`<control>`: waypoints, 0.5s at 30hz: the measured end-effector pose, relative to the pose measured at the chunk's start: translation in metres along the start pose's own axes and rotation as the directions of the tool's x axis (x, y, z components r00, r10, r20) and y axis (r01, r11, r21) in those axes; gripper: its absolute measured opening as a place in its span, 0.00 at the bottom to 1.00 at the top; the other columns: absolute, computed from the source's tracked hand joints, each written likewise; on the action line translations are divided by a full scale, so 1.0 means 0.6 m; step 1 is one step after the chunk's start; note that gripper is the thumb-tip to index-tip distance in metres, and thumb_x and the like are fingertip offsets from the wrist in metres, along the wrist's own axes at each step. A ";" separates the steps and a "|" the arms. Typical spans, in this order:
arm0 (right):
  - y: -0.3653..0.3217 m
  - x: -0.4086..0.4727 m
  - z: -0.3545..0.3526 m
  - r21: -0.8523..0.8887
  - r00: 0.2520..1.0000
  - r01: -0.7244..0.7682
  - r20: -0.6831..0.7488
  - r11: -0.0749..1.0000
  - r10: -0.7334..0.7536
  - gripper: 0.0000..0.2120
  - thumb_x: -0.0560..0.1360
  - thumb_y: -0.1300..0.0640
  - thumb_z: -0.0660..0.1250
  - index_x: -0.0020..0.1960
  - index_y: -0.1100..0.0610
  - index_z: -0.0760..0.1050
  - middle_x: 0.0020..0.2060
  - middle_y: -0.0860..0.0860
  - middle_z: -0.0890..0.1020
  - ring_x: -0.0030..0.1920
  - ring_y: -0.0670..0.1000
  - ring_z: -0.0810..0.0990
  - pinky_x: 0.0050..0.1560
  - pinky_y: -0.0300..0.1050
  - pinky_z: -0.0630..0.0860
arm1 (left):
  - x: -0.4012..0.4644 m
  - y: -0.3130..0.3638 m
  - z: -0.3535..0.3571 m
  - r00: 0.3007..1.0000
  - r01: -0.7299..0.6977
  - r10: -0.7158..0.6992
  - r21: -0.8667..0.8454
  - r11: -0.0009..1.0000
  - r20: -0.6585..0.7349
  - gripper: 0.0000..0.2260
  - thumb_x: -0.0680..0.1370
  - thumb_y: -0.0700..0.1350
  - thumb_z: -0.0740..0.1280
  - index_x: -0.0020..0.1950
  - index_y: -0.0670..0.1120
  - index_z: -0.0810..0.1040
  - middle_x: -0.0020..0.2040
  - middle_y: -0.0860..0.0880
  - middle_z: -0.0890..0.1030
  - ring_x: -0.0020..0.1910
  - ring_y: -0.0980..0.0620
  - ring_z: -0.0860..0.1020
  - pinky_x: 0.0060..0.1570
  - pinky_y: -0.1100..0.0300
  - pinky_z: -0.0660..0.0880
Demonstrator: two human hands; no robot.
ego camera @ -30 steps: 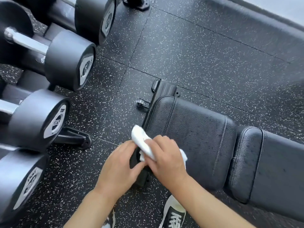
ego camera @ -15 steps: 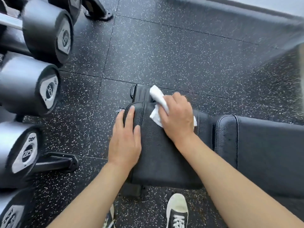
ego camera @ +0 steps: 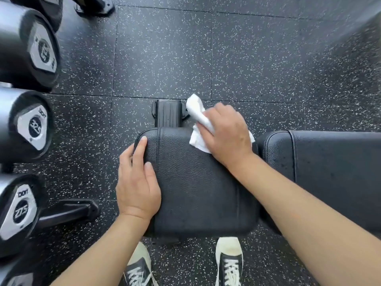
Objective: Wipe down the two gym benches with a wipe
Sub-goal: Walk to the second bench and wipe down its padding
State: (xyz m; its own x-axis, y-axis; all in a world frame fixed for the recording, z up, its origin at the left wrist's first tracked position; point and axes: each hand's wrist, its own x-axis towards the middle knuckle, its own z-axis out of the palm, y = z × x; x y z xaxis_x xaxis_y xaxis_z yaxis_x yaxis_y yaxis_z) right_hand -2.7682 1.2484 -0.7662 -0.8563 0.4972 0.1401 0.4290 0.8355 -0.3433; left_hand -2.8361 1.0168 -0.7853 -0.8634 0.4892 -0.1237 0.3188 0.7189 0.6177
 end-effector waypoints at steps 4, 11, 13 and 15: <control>-0.035 0.020 0.022 -0.010 0.996 -0.081 -0.020 0.997 0.081 0.11 0.78 0.47 0.70 0.49 0.56 0.78 0.43 0.53 0.78 0.43 0.57 0.75 0.42 0.52 0.69 | 0.001 -0.003 0.003 1.000 0.015 -0.015 -0.011 1.000 -0.001 0.26 0.83 0.47 0.54 0.83 0.53 0.64 0.74 0.44 0.68 0.69 0.41 0.72 0.62 0.41 0.75; -0.097 -0.241 -0.001 0.180 0.924 0.322 0.154 0.930 -0.350 0.07 0.78 0.54 0.70 0.49 0.57 0.82 0.38 0.52 0.74 0.37 0.55 0.68 0.36 0.52 0.68 | 0.004 -0.011 0.005 1.000 -0.029 0.029 -0.029 0.999 -0.011 0.26 0.83 0.46 0.54 0.82 0.50 0.65 0.72 0.41 0.70 0.68 0.41 0.72 0.65 0.42 0.74; -0.061 -0.269 -0.016 0.188 0.881 0.402 0.186 0.896 -0.435 0.06 0.79 0.57 0.69 0.52 0.57 0.83 0.38 0.51 0.75 0.36 0.53 0.68 0.36 0.49 0.66 | 0.002 -0.010 0.005 0.999 -0.039 0.038 -0.027 0.999 -0.013 0.25 0.83 0.46 0.54 0.83 0.51 0.64 0.72 0.42 0.69 0.69 0.42 0.72 0.65 0.43 0.74; -0.015 -0.241 -0.028 0.147 0.886 0.409 0.172 0.901 -0.430 0.06 0.79 0.60 0.69 0.53 0.58 0.83 0.38 0.53 0.76 0.36 0.54 0.70 0.37 0.51 0.66 | 0.002 -0.010 0.005 0.999 -0.035 0.035 -0.026 0.999 -0.010 0.25 0.84 0.46 0.54 0.83 0.51 0.64 0.73 0.42 0.69 0.69 0.43 0.72 0.64 0.43 0.75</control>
State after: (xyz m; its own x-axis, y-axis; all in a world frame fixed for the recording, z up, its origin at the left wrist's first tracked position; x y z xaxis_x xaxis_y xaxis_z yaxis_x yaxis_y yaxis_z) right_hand -2.6435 1.1730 -0.7679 -0.9929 0.0407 0.1120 -0.0061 0.9213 -0.3888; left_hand -2.8379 1.0148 -0.7917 -0.8554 0.5093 -0.0945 0.3389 0.6881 0.6416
